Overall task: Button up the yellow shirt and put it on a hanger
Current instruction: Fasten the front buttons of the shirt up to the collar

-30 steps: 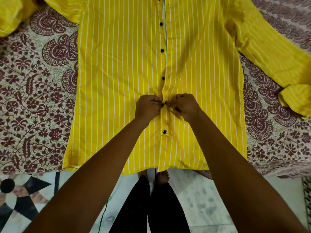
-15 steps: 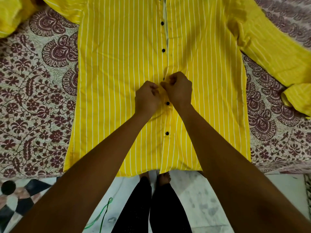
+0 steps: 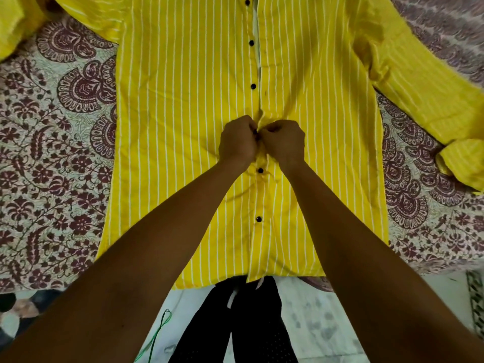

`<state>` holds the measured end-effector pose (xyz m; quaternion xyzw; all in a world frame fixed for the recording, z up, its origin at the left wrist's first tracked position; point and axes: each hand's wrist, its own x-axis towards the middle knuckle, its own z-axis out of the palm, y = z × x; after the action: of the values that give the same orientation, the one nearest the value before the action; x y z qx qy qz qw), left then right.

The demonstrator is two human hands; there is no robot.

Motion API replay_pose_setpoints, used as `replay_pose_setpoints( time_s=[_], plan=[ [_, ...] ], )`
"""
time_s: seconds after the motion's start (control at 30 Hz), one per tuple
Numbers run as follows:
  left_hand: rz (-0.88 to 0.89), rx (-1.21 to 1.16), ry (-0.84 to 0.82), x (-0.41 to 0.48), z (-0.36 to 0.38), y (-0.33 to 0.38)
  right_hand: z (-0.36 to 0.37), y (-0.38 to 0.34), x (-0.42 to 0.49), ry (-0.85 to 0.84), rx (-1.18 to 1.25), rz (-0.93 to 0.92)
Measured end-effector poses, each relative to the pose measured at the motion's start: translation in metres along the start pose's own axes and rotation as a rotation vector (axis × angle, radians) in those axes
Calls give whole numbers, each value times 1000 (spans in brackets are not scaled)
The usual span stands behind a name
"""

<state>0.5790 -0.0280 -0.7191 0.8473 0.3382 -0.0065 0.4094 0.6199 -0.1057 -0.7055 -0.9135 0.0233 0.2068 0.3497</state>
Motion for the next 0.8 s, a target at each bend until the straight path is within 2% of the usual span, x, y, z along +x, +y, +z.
replay_pose_setpoints(
  time_s=[0.27, 0.4, 0.47, 0.53, 0.67, 0.8],
  plan=[
    [5, -61, -24, 10, -3, -2, -4, 2, 11, -188, -24, -54],
    [-18, -104, -111, 17, -12, 1, 3, 5, 7, -67, -15, -101],
    [-51, -138, -162, 19, -15, 2, 2, 5, 8, -47, -3, -56],
    [-87, -201, -197, 21, -14, 2, -2, 5, 12, -57, 114, 58],
    [-181, -355, -245, 23, -13, -1, -12, 9, 18, -157, 571, 319],
    [-189, -417, -274, 20, -16, 0, -15, 12, 19, -192, 692, 349]
  ],
)
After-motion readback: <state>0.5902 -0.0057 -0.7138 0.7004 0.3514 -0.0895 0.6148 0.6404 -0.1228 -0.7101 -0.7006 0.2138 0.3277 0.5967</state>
